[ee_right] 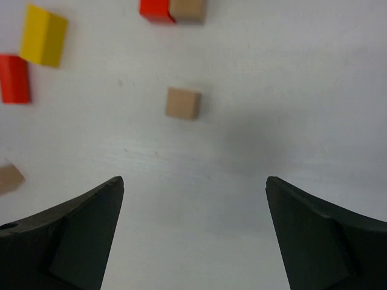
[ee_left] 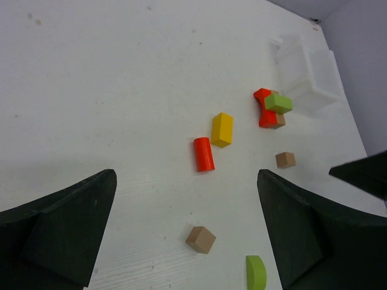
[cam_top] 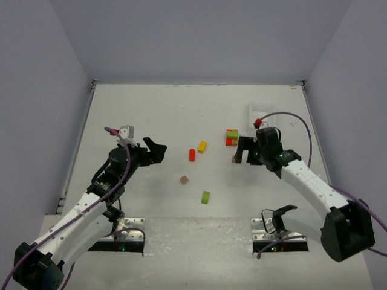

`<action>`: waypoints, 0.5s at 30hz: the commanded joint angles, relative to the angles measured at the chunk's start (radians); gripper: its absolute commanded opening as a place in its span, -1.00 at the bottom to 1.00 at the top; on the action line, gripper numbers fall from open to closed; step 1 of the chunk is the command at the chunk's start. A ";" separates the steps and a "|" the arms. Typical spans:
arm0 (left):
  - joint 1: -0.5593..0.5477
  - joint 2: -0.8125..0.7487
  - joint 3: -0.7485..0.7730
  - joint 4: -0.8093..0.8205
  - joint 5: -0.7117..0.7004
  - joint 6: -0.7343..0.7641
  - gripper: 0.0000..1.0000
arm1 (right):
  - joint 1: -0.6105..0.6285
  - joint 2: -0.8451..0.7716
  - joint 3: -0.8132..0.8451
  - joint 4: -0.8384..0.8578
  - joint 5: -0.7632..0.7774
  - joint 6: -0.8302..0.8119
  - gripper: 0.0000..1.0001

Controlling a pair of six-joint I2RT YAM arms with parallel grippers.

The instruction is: Build the wood block tower

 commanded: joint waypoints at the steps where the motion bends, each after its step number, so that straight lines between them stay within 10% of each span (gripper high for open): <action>1: 0.008 -0.064 -0.052 -0.059 -0.036 -0.082 1.00 | -0.005 -0.173 -0.179 0.064 -0.048 0.052 0.97; 15: 0.008 -0.023 -0.040 -0.155 0.002 -0.163 1.00 | -0.004 -0.194 -0.239 0.147 -0.077 0.046 0.97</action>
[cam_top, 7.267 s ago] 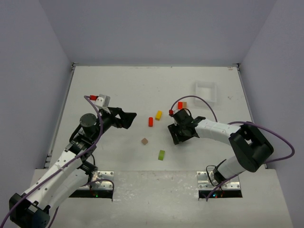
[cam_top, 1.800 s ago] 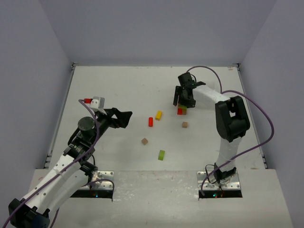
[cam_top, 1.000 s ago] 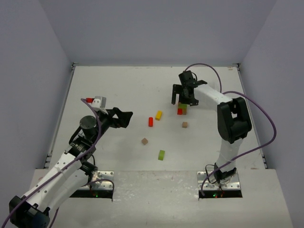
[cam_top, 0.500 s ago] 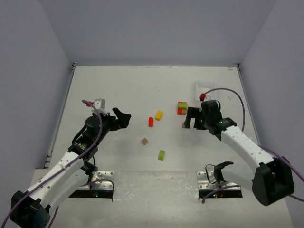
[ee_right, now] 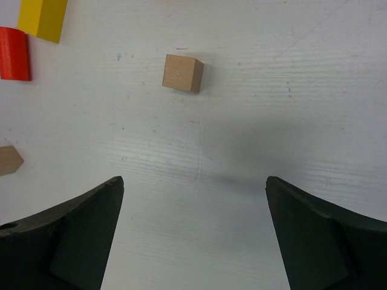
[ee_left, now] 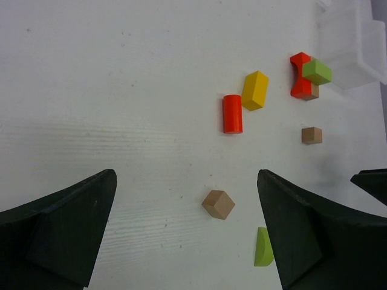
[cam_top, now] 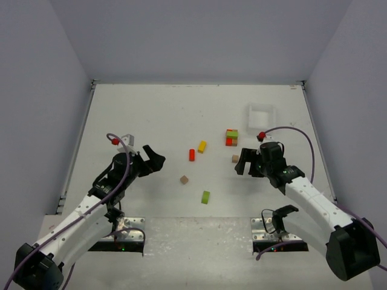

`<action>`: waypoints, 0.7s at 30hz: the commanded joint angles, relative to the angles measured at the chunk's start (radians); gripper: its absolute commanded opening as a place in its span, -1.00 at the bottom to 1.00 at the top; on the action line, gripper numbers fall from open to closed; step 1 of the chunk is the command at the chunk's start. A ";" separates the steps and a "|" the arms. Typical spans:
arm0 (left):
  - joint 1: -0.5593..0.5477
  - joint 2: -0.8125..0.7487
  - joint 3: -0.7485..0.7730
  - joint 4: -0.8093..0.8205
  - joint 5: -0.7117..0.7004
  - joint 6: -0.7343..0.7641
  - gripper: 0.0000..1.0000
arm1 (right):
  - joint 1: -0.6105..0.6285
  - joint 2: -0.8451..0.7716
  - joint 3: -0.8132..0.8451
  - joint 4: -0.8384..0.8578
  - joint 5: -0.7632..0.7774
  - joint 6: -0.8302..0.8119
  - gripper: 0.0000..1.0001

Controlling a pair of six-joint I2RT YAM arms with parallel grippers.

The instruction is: Build the wood block tower

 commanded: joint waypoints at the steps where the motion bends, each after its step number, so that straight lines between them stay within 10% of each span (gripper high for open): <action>1: 0.007 0.019 0.027 -0.016 0.021 -0.052 1.00 | -0.005 0.010 -0.011 0.094 -0.044 0.004 0.97; 13: -0.069 0.193 0.018 0.059 0.087 -0.076 1.00 | -0.005 -0.011 -0.049 0.131 -0.044 0.009 0.97; 21: -0.153 0.577 0.357 0.094 0.064 0.100 1.00 | -0.005 0.004 -0.052 0.127 -0.010 0.008 0.97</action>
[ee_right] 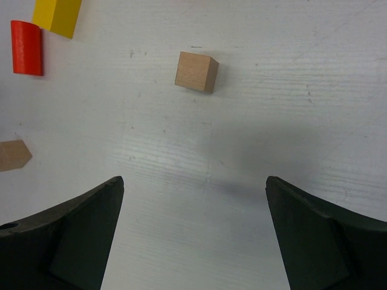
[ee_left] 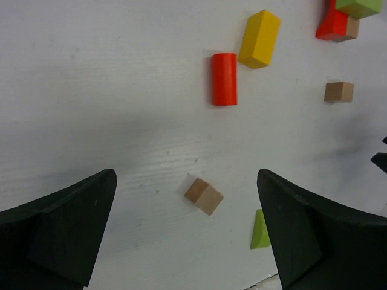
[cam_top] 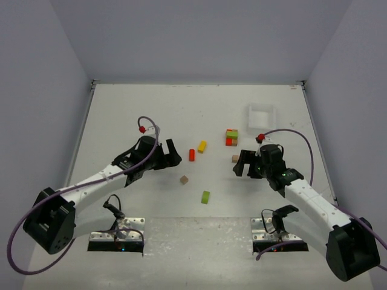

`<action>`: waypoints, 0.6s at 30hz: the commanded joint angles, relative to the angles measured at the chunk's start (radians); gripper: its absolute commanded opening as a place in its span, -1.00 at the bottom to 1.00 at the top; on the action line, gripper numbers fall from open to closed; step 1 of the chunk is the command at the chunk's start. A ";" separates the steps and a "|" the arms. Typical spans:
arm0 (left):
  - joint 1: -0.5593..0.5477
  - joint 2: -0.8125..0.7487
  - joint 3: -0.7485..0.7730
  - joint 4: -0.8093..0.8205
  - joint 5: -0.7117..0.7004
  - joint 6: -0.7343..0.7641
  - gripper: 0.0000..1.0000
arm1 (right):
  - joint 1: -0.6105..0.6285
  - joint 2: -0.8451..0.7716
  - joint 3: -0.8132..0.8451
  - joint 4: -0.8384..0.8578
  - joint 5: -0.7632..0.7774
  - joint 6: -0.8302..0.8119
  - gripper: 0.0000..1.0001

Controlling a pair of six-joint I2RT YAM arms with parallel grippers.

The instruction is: Build the wood block tower

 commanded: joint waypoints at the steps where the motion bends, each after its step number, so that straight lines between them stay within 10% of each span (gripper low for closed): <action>1: -0.052 0.211 0.246 0.107 0.009 0.147 1.00 | -0.005 0.001 0.005 0.026 0.057 0.007 0.97; 18: -0.101 0.951 0.888 -0.028 0.148 0.338 0.93 | -0.006 -0.026 0.004 -0.018 0.173 0.019 0.97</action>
